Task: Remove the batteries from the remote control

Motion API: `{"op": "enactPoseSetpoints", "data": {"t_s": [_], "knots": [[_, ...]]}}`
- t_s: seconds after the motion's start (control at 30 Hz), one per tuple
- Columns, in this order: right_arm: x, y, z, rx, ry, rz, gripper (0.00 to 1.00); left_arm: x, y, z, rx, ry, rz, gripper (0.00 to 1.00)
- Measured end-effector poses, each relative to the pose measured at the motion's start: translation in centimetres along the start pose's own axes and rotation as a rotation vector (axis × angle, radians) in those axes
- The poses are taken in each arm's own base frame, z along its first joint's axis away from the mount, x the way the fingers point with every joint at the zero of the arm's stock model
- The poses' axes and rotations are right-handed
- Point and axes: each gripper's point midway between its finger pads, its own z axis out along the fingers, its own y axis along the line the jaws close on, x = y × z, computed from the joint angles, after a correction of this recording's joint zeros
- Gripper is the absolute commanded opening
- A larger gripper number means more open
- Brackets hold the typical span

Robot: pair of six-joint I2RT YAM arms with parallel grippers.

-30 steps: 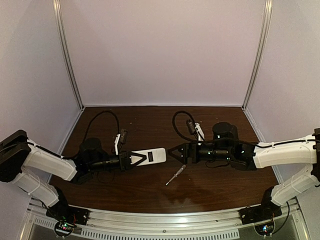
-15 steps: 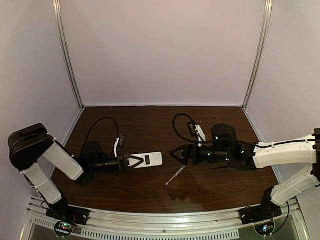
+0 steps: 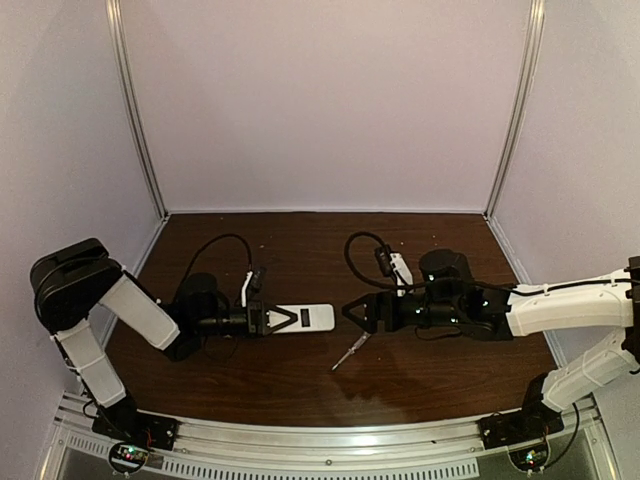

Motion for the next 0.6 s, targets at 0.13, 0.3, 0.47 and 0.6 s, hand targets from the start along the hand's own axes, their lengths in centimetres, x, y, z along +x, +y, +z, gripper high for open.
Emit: {"op": "enactPoseSetpoints", "data": {"t_s": [0.13,0.3,0.47,0.6], "knots": [[-0.1,-0.1,0.0,0.016,0.014,-0.013,0.96,-2.0,-1.6,-1.0,-0.037,-0.064,0.059,0.0],[-1.8,1.4,0.4,-0.02,-0.003,-0.032,0.96,-2.7,-2.2,-1.6,-0.069,-0.088,0.085,0.0],[-2.2,2.6,1.5,-0.064,0.021,-0.041,0.96,-2.1,-1.1,-1.7,-0.111,-0.065,0.065,0.0],[-1.8,2.4,2.6,-0.068,0.058,-0.035,0.96,-2.1,-0.7,-1.9,-0.144,-0.066,0.066,0.0]]}}
